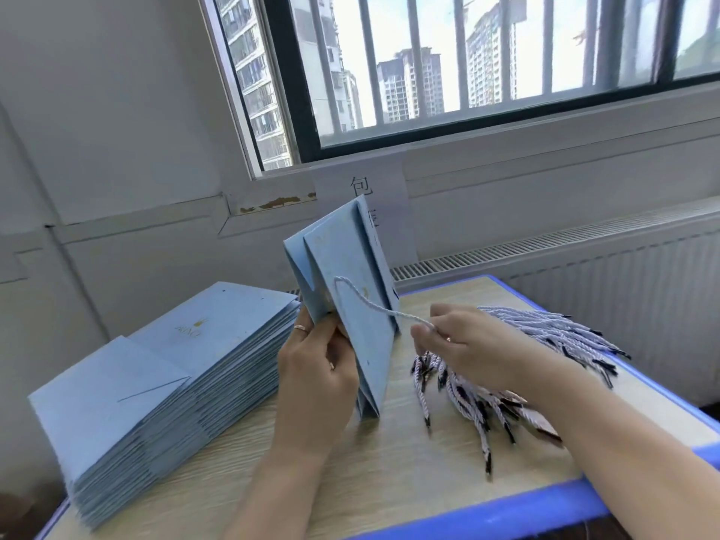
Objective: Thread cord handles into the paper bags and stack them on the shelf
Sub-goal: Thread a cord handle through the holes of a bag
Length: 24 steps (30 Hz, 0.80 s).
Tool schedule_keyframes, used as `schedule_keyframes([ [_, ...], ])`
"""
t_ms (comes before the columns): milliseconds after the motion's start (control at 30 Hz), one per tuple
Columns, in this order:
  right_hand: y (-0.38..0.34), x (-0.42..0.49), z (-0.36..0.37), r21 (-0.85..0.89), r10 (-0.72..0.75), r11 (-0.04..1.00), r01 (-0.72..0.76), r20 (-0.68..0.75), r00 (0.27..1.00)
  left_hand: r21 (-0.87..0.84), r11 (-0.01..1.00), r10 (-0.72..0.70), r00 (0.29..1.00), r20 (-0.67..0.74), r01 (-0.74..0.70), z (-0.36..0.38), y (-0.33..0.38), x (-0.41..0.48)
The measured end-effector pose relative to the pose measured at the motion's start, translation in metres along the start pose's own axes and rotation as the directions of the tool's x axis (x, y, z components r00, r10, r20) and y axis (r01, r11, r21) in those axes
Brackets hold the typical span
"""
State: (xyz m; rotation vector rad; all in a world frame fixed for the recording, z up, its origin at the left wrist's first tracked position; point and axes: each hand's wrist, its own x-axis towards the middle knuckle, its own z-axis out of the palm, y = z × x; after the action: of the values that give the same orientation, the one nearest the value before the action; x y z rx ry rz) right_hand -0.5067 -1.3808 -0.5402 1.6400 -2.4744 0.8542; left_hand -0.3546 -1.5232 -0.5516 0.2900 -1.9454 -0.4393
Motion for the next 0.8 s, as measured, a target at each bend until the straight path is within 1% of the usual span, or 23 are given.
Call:
schedule_keyframes([
  [67, -0.003, 0.0, -0.004, 0.125, 0.032, 0.992, -0.017, -0.115, 0.993, -0.001, 1.0, -0.007, 1.0, -0.002, 0.007, 0.0, 0.0, 0.001],
  [133, -0.006, 0.0, -0.006, 0.345, 0.079, 0.939, -0.011, -0.185, 0.98, -0.009, 1.0, -0.021, 1.0, 0.011, 0.021, 0.0, 0.0, 0.001],
  [167, -0.007, 0.001, -0.007, 0.462, 0.1, 0.887, -0.003, -0.185, 0.978, -0.014, 1.0, -0.022, 1.0, 0.018, 0.022, -0.001, 0.001, 0.001],
  [233, -0.011, 0.002, -0.009, 0.668, 0.136, 0.744, -0.014, -0.131, 0.982, -0.046, 0.999, -0.016, 0.999, 0.043, 0.018, -0.001, 0.002, 0.001],
  [300, -0.016, 0.001, -0.011, 0.809, 0.111, 0.587, -0.016, -0.061, 0.992, -0.1, 0.995, -0.021, 0.996, 0.09, 0.03, -0.002, 0.003, 0.0],
  [333, -0.016, 0.0, -0.011, 0.835, 0.081, 0.55, -0.005, -0.048, 0.996, -0.116, 0.992, -0.025, 0.993, 0.112, 0.038, -0.002, 0.003, 0.0],
  [367, -0.016, -0.001, -0.012, 0.839, 0.06, 0.544, 0.009, -0.05, 0.997, -0.12, 0.992, -0.031, 0.991, 0.134, 0.048, -0.003, 0.003, -0.001],
  [467, -0.014, -0.002, -0.011, 0.812, 0.072, 0.583, 0.03, -0.089, 0.993, -0.106, 0.989, -0.083, 0.976, 0.2, 0.106, -0.004, 0.001, -0.002],
  [533, -0.012, -0.003, -0.011, 0.823, 0.081, 0.569, -0.002, -0.053, 0.995, -0.098, 0.987, -0.099, 0.966, 0.239, 0.126, -0.005, 0.0, -0.002],
  [600, -0.011, -0.004, -0.011, 0.829, 0.026, 0.558, -0.015, 0.0, 1.0, -0.097, 0.985, -0.113, 0.958, 0.263, 0.142, -0.006, 0.0, -0.002],
  [667, -0.011, -0.006, -0.01, 0.819, -0.019, 0.574, -0.011, 0.027, 0.999, -0.102, 0.981, -0.131, 0.95, 0.282, 0.166, -0.007, 0.001, -0.002],
  [800, -0.013, -0.004, -0.003, 0.762, 0.001, 0.647, -0.006, 0.007, 1.0, -0.119, 0.979, -0.119, 0.933, 0.339, 0.168, -0.009, 0.004, -0.001],
])
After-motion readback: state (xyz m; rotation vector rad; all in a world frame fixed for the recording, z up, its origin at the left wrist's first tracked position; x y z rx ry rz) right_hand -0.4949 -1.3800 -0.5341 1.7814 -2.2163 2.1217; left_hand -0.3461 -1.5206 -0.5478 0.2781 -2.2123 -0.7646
